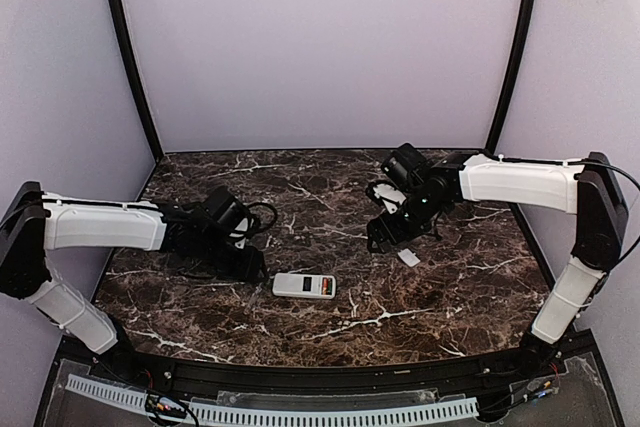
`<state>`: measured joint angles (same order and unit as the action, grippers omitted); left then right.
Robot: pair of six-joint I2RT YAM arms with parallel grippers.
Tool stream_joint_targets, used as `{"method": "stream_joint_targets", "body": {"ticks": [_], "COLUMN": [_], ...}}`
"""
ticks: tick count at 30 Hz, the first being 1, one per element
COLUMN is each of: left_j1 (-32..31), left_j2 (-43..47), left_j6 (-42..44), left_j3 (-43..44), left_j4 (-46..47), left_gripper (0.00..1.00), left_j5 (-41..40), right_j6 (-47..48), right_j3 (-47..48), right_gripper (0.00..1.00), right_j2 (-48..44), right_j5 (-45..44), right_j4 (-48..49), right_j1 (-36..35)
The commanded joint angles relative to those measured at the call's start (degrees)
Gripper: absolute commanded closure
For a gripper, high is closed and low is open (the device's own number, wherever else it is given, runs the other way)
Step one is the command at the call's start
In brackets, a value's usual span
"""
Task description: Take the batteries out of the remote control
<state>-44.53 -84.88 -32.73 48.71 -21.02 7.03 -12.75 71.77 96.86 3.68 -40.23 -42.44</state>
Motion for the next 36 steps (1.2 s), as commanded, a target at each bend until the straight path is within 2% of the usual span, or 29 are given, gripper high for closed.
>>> {"method": "stream_joint_targets", "body": {"ticks": [1,7,16,36], "left_j1": [-0.22,-0.22,-1.18,-2.71], "left_j2": [0.71,-3.20,-7.75,-13.86], "left_j6": [4.15,7.40,8.85,8.56], "left_j3": [1.65,5.93,9.86,10.76], "left_j4": [-7.44,-11.80,-13.71,-13.06], "left_gripper": [0.49,0.54,0.60,0.70], "left_j5": [-2.40,-4.76,-3.64,-4.28], "right_j6": [-0.12,0.30,0.97,1.46], "right_j3": [0.30,1.30,2.48,2.35], "right_gripper": [0.14,0.14,0.14,0.14], "right_j2": [-0.33,-0.42,-0.98,0.26], "right_j5": [0.25,-0.39,-1.67,-1.60], "right_j4": [0.90,-0.27,-1.51,-1.40], "right_j1": [0.25,0.29,0.37,0.45]}}
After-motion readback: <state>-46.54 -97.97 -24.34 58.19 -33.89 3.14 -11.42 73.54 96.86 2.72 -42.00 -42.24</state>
